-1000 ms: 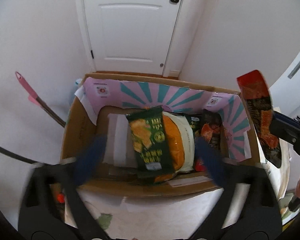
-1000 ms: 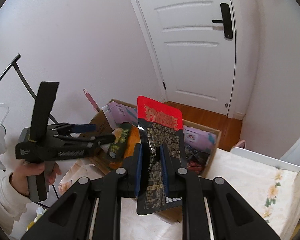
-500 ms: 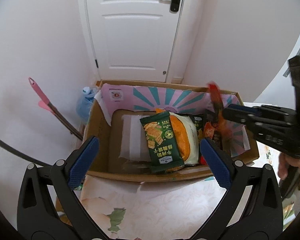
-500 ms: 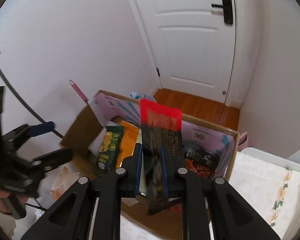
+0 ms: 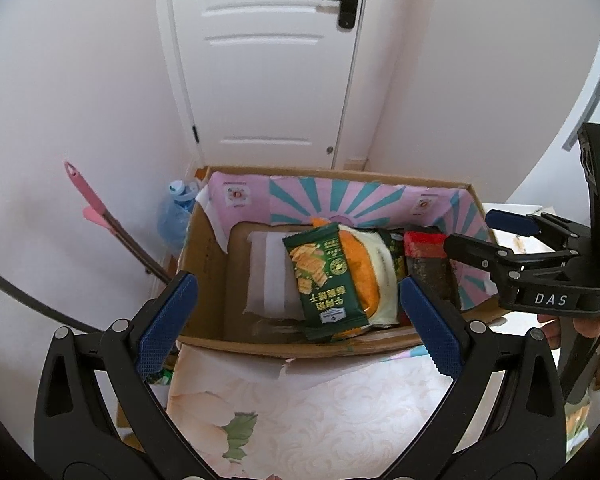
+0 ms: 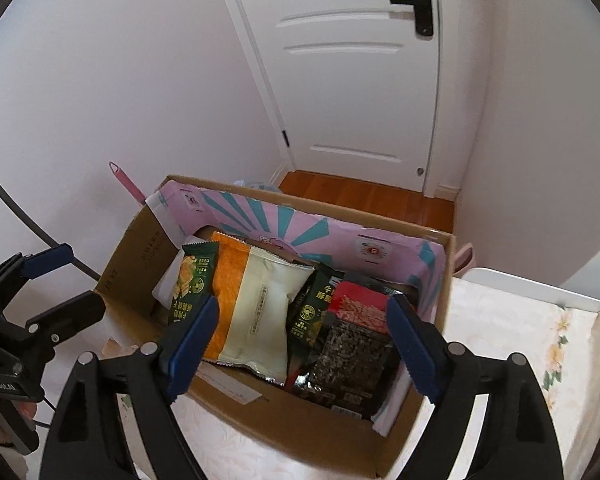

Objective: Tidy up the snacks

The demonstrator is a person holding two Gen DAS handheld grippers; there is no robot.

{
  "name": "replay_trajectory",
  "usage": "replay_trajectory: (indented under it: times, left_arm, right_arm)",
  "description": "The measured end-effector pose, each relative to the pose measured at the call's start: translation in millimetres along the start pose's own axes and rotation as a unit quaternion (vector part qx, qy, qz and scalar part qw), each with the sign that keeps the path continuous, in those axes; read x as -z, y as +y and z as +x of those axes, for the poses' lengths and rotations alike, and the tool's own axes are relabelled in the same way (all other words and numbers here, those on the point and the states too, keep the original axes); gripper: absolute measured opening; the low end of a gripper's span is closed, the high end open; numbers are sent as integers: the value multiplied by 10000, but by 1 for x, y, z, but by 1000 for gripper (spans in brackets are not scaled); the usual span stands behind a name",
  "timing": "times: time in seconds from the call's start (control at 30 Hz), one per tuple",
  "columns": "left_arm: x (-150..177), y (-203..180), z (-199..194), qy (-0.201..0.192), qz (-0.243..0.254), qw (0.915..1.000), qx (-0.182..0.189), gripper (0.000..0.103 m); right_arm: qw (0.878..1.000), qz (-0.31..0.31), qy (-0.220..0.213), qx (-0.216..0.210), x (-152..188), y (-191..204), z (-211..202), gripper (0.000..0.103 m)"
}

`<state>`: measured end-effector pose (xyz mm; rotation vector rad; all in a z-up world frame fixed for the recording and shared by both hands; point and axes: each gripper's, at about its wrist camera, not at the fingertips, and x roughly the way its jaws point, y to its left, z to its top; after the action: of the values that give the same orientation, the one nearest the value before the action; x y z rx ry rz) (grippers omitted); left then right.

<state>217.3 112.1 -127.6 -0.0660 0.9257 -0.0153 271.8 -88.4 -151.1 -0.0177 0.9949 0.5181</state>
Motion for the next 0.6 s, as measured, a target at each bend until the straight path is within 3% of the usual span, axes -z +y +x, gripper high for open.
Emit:
replay_trajectory:
  times: [0.1, 0.33, 0.6]
  left_arm:
    - [-2, -6, -17, -171, 31, 9998, -5, 101]
    - [-1, -31, -76, -824, -95, 9962, -253, 102]
    - [21, -71, -146, -1550, -31, 9865, -537, 103]
  right_arm:
    - [9997, 20, -146, 179, 2, 4, -19, 102]
    - [9932, 222, -748, 862, 8, 6, -96, 102]
    - [9770, 546, -1362, 1549, 42, -1, -191, 102]
